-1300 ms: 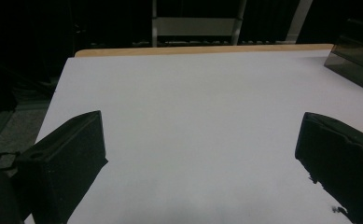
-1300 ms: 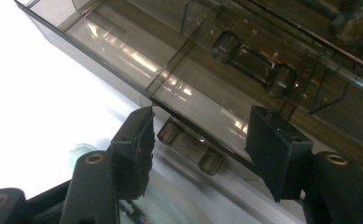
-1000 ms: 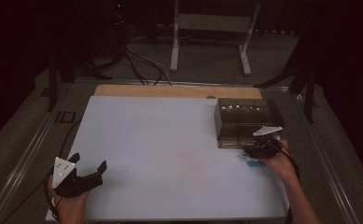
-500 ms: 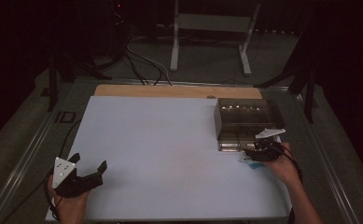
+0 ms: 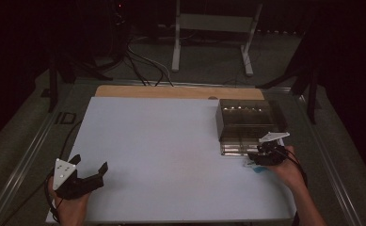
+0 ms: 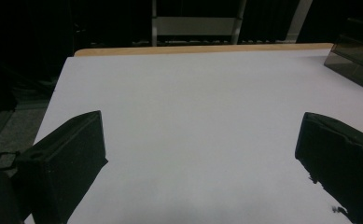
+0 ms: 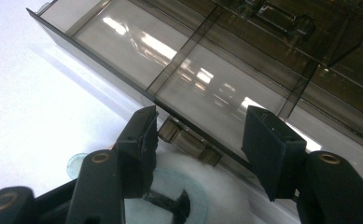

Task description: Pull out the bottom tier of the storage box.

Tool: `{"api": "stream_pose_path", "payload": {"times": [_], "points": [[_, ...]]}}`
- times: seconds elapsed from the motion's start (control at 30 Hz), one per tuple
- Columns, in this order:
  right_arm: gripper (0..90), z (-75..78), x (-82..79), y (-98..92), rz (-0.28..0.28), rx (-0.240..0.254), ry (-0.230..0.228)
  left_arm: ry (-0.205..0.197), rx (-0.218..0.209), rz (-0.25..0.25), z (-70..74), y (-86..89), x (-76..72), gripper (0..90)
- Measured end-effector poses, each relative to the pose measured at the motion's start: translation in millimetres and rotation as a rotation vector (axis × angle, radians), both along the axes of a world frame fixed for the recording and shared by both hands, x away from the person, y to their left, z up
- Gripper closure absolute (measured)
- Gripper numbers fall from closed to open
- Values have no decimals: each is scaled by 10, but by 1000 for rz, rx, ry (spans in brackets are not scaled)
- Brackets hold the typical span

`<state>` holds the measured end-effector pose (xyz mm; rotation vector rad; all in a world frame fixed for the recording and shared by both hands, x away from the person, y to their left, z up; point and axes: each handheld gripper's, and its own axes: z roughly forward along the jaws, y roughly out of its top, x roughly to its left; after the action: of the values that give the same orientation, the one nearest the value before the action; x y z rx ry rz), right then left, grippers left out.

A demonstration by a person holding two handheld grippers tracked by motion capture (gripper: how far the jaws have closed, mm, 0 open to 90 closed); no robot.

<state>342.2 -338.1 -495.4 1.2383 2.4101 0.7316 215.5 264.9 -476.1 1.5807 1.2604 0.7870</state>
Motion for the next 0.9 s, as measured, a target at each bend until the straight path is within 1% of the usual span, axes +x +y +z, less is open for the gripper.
{"api": "stream_pose_path", "payload": {"times": [0.6, 0.9], "points": [[447, 5, -32, -13, -3, 10, 3, 2, 2, -4, -1, -5, 2, 33], [380, -15, -43, -2, -13, 36, -2, -2, -1, -1, 1, -1, -2, 33]]}}
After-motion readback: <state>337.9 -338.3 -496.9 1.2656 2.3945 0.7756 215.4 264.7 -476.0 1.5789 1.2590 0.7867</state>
